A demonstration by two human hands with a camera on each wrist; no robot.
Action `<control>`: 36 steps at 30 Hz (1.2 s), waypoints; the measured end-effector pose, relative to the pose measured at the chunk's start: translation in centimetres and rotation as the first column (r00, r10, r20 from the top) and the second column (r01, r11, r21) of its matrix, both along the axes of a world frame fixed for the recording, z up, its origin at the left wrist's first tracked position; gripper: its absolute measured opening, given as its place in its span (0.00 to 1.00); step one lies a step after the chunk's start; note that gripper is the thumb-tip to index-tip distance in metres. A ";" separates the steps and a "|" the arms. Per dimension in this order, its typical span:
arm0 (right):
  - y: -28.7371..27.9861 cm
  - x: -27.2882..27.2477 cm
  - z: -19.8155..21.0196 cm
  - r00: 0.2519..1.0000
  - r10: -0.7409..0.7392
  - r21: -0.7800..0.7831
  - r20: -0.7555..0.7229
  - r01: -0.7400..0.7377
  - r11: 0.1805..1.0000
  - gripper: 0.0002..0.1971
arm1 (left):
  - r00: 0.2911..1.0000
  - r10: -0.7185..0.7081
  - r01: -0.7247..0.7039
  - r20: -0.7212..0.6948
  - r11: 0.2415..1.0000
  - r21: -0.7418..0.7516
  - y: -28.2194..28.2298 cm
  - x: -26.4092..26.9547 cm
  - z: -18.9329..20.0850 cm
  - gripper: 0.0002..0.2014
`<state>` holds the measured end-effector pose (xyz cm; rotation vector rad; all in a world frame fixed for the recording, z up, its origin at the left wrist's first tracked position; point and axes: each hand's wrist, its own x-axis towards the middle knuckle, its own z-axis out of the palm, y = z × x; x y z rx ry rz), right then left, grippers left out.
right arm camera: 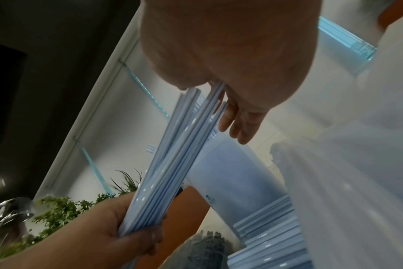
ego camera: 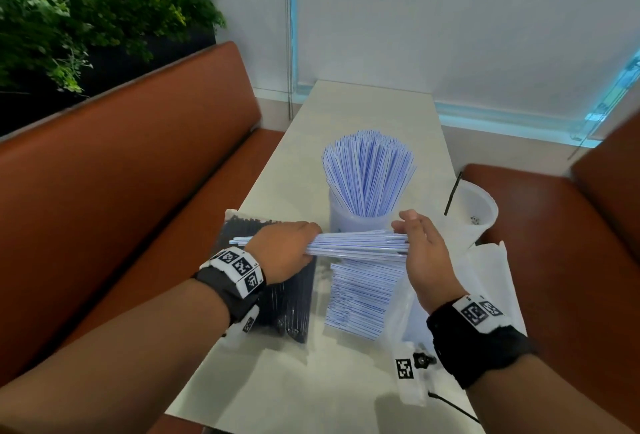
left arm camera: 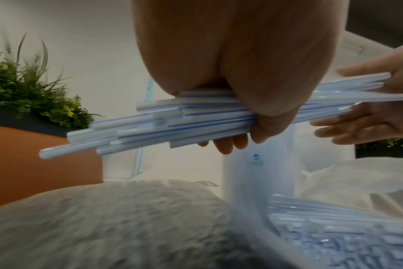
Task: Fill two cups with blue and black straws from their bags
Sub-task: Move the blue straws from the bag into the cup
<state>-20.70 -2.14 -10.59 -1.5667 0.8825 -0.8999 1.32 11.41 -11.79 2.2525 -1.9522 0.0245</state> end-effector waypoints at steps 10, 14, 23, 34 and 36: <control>-0.3 -0.8 1.4 1.000 -0.001 -0.066 -0.026 0.000 0.998 0.13 | 0.996 -0.078 0.082 0.051 0.993 -0.086 -2.9 -3.9 1.7 0.15; 0.7 -0.1 1.2 0.997 -0.074 -0.154 0.027 0.077 0.985 0.07 | 0.993 -0.101 0.107 0.053 0.986 -0.126 -4.0 -6.6 2.0 0.17; 0.1 -0.4 2.2 0.958 -0.097 0.417 0.270 -0.026 0.908 0.21 | 0.864 -0.040 -0.090 -0.502 0.969 -0.232 -3.9 -6.0 4.3 0.09; 1.7 1.1 3.0 0.900 -0.155 0.743 0.408 -0.228 0.630 0.34 | -0.043 -0.646 -0.534 -0.762 0.659 -0.529 -4.9 -8.8 12.6 0.10; 2.0 1.5 3.4 0.883 -0.147 0.739 0.445 -0.270 0.617 0.35 | -0.054 -0.578 -0.522 -0.814 0.712 -0.470 -5.2 -9.8 11.6 0.09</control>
